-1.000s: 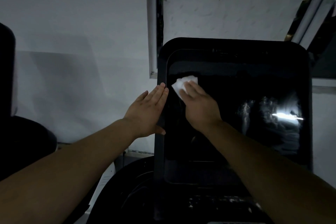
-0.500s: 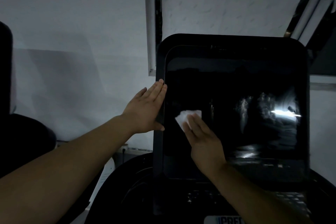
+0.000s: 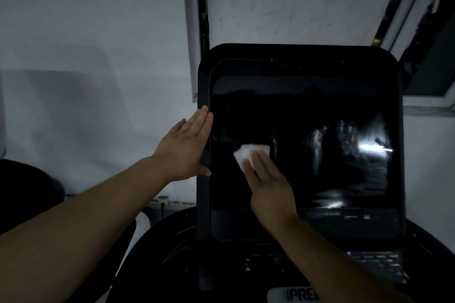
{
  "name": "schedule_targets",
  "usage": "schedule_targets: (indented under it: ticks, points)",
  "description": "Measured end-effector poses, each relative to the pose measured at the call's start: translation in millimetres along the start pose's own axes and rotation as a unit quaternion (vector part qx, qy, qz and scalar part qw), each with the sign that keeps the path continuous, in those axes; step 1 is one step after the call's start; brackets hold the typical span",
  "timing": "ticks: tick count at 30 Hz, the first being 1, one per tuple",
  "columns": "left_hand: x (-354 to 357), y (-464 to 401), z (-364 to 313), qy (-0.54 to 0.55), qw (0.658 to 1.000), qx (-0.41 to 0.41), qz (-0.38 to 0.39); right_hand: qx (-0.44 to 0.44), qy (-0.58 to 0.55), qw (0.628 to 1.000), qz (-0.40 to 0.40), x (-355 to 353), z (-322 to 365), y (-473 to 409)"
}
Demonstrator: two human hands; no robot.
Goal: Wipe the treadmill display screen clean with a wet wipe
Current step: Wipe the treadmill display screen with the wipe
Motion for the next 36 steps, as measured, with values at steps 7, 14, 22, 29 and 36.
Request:
schedule_targets:
  ticks: [7, 14, 22, 29, 36]
  points:
    - [-0.7, -1.2, -2.5, -0.012, 1.000, -0.009, -0.002, 0.030, 0.010, 0.999, -0.019, -36.9, -29.0, -89.0]
    - [-16.5, -27.7, -49.7, -0.013, 0.999, 0.009, -0.052, 0.033, -0.008, 0.999, 0.012, -35.9, -30.7, -85.7]
    - [-1.7, -43.8, -67.7, -0.060, 0.998, -0.008, -0.006, -0.003, 0.008, 1.000, 0.001, -14.2, -27.4, 2.5]
    - [3.6, -44.4, -69.9, -0.103, 0.995, -0.014, -0.006, 0.007, -0.013, 1.000, 0.009, -2.6, -18.1, 41.1]
    - [4.5, -46.9, -70.4, -0.103, 0.994, -0.027, 0.010, 0.027, 0.019, 0.999, -0.006, -27.1, -43.8, -37.6]
Point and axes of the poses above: each hand's wrist, its own y-axis away from the middle knuckle, its own x-axis out of the palm, z = x × y, the point moved 7 cm from there along -y, towards the middle knuckle, and after that the axes turned 1 degree about x, right-handed, at the moved point
